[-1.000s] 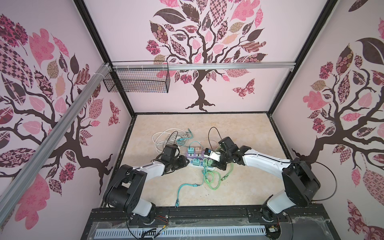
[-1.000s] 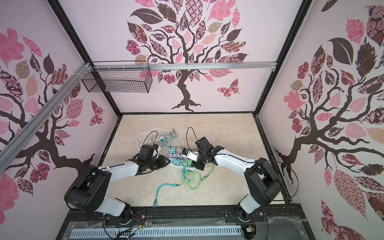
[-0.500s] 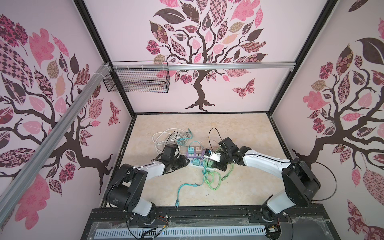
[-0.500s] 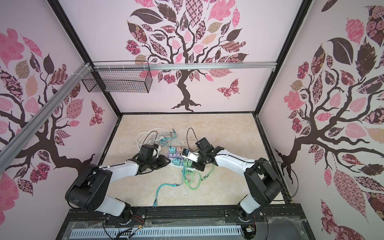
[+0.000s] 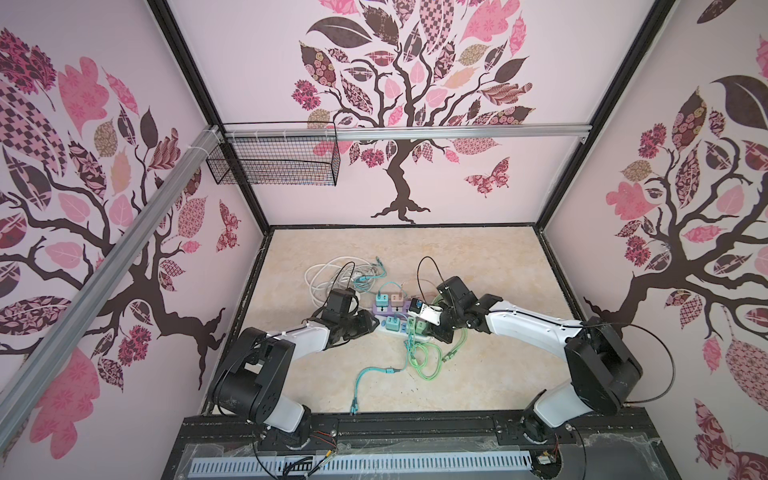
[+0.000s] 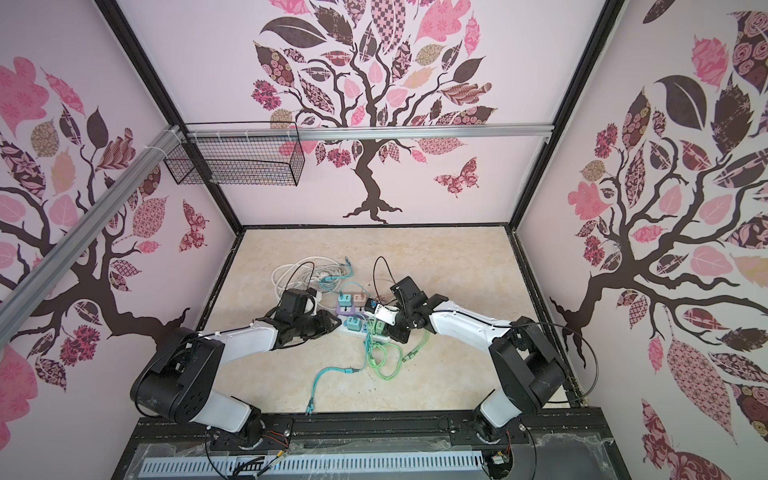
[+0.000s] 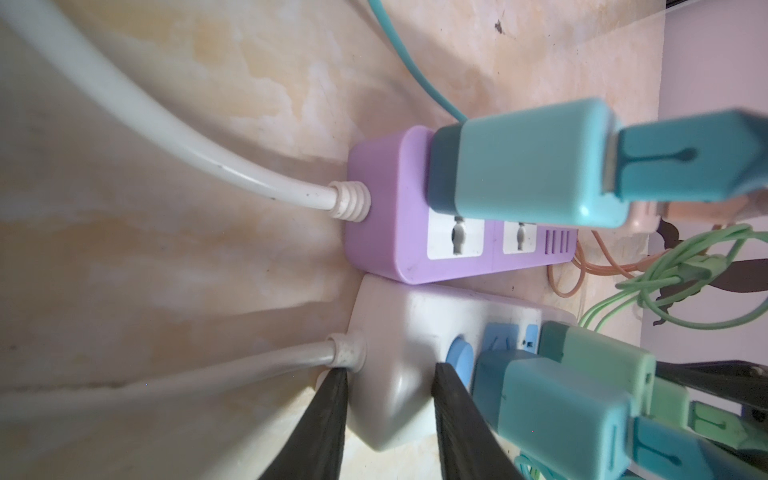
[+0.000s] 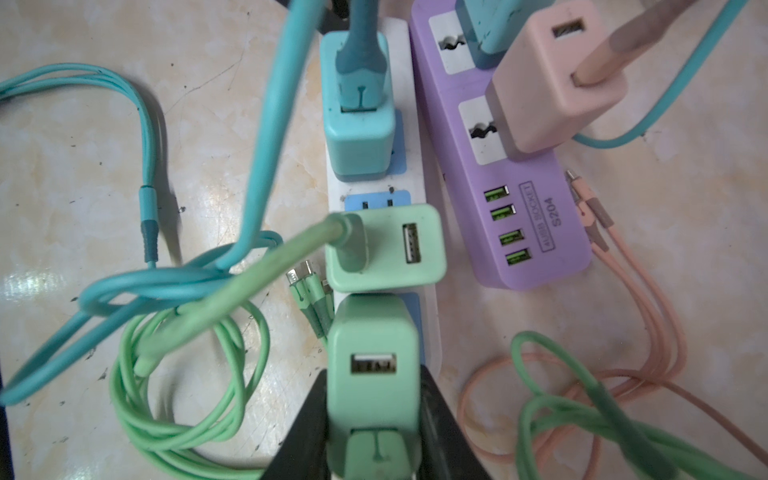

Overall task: Insert the plug
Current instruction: 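Press the mint-green charger's prongs into the white strip socket with the right gripper, then open the right gripper and lift it off the plugged charger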

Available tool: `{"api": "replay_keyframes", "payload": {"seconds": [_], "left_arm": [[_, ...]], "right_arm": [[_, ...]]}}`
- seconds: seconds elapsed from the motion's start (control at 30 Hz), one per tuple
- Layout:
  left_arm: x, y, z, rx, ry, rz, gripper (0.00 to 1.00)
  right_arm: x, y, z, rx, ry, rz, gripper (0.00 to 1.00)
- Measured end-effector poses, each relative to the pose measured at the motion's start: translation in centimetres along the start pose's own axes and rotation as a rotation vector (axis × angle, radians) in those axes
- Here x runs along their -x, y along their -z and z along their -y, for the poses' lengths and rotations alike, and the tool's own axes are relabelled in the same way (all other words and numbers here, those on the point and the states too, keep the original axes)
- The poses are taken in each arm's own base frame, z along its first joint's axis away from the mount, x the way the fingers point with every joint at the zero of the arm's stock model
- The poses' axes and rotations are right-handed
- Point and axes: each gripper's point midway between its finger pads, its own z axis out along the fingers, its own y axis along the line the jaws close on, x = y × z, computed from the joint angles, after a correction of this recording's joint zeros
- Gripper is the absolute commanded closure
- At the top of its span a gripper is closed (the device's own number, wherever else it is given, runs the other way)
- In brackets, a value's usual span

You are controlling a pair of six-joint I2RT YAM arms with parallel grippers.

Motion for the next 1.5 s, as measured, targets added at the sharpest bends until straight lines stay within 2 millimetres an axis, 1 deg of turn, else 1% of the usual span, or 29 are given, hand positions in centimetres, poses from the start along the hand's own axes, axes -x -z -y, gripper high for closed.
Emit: {"api": "replay_keyframes", "payload": {"seconds": [0.3,0.57,0.7,0.93,1.07,1.2,1.37,1.5], "left_arm": [[0.1,0.3,-0.1,0.006,0.009,0.002,0.63],[0.3,0.7,-0.5,0.022,0.021,0.013,0.63],[0.4,0.8,-0.6,0.027,0.023,0.015,0.63],[0.5,0.9,-0.7,0.028,0.028,0.019,0.63],[0.9,1.3,-0.5,0.021,0.028,0.034,0.63],[1.6,2.3,0.1,0.006,0.022,0.063,0.61],[2.5,4.2,0.9,-0.010,0.013,0.112,0.52],[3.2,6.0,1.3,-0.008,-0.002,0.162,0.47]], "right_arm": [[-0.1,-0.2,0.2,-0.003,-0.002,-0.017,0.90],[0.5,-0.9,0.8,-0.025,0.018,-0.045,0.90],[-0.2,-1.7,0.8,-0.033,0.033,-0.081,0.90],[-0.3,-2.0,0.8,-0.038,0.040,-0.140,0.92],[-0.8,-2.1,0.6,-0.039,0.040,-0.171,0.92],[-0.8,-2.2,0.6,-0.040,0.032,-0.171,0.90],[-0.2,-1.8,0.8,-0.055,0.027,-0.146,0.89],[0.0,-1.6,0.8,-0.060,0.026,-0.136,0.84]]}}
